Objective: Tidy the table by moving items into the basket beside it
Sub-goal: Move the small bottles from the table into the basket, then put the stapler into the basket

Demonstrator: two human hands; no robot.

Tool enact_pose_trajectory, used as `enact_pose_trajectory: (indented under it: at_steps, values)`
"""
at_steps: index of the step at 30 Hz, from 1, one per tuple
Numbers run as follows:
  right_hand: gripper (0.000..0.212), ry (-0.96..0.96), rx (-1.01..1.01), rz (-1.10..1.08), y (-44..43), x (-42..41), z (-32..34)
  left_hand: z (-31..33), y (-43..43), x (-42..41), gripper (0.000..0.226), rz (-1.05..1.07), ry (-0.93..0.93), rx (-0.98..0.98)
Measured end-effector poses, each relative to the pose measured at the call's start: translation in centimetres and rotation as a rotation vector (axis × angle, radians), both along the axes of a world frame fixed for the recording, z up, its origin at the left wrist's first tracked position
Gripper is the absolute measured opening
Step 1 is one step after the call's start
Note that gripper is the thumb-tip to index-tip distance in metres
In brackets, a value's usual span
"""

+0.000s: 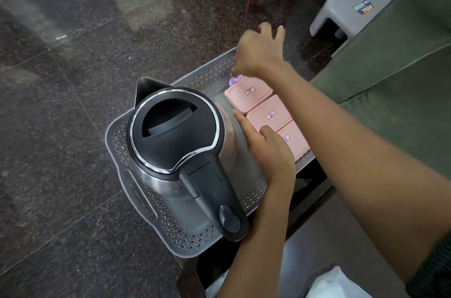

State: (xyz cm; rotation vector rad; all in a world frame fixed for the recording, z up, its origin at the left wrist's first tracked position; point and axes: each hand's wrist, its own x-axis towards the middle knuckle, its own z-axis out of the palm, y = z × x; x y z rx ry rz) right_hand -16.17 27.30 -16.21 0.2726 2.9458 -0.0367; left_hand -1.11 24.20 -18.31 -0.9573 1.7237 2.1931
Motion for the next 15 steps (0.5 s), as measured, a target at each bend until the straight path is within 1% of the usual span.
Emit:
enact_pose_trajectory:
  at_steps: [3,6,8,11,14,15]
  values:
    - [0.024,0.171,-0.170,-0.124,1.7,0.9,1.4,0.0,-0.2,0.4,0.065,-0.039,-0.011,-0.048]
    - [0.015,0.342,-0.384,-0.220,4.0,3.8,2.3,-0.2,-0.1,0.9,0.066,-0.080,0.068,-0.161]
    - [0.017,0.457,-0.516,-0.286,5.5,7.3,2.7,0.1,-0.1,2.0,0.067,-0.113,0.192,-0.200]
    - [0.021,0.617,-0.548,-0.355,7.3,14.0,2.5,1.4,0.4,4.4,0.060,-0.209,0.446,-0.257]
    - [0.018,0.644,-0.544,-0.406,8.0,20.3,1.7,2.1,1.3,6.7,0.046,-0.316,0.684,-0.325]
    - [0.017,0.631,-0.561,-0.436,8.7,23.0,1.7,2.2,1.8,8.3,0.043,-0.370,0.721,-0.310]
